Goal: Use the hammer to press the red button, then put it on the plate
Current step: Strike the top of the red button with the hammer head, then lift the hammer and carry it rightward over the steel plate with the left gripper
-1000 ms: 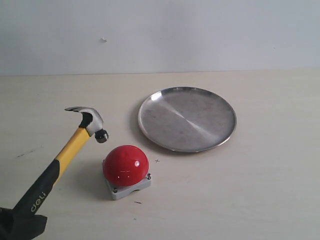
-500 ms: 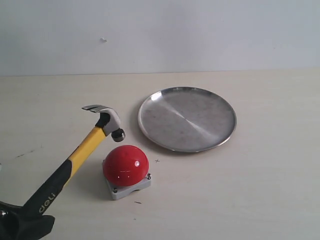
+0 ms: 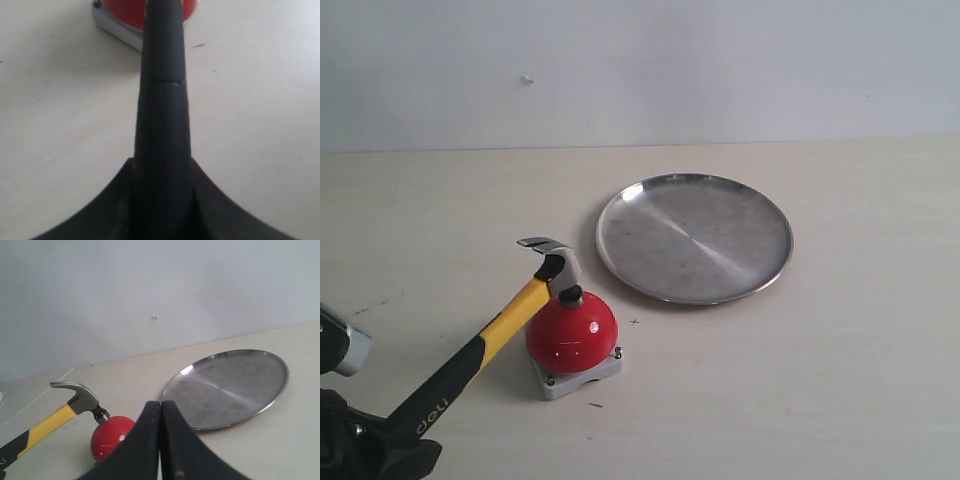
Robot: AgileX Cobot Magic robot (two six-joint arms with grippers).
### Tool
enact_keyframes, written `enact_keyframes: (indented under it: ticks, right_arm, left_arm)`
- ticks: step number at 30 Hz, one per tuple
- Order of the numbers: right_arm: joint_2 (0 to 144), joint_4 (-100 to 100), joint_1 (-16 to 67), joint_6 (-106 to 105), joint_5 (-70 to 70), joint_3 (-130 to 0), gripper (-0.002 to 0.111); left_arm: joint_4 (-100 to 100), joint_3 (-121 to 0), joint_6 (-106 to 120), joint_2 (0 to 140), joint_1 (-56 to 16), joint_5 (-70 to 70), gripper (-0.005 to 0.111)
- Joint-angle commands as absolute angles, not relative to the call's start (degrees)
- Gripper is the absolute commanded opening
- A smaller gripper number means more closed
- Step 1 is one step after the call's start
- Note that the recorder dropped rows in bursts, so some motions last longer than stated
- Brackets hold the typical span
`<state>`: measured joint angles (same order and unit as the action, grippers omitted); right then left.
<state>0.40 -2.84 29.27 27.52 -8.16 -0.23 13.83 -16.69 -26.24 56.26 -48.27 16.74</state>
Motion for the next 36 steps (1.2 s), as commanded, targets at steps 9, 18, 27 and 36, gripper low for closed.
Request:
enact_keyframes:
  ticks: [9,18,27,36]
  right_arm:
    - [0.16,-3.1,29.28,27.15,-7.64,0.0,0.0]
    - [0.16,-3.1,29.28,27.15,-7.64,0.0,0.0]
    - [0.16,-3.1,29.28,27.15,-7.64,0.0,0.0]
    - [0.16,-3.0,29.28,27.15,-7.64,0.0,0.0]
  left_arm:
    - [14.76,-22.46,-25.28,55.6,-48.73,12.81,0.0]
    - [15.55,-26.79,-24.2,55.6,-48.73,18.33,0.0]
    - [14.34,-22.31,-25.87,60.29,-48.73,18.98,0.0]
    - [13.94,-36.72,-33.61,57.43,-48.73,0.85,0.0]
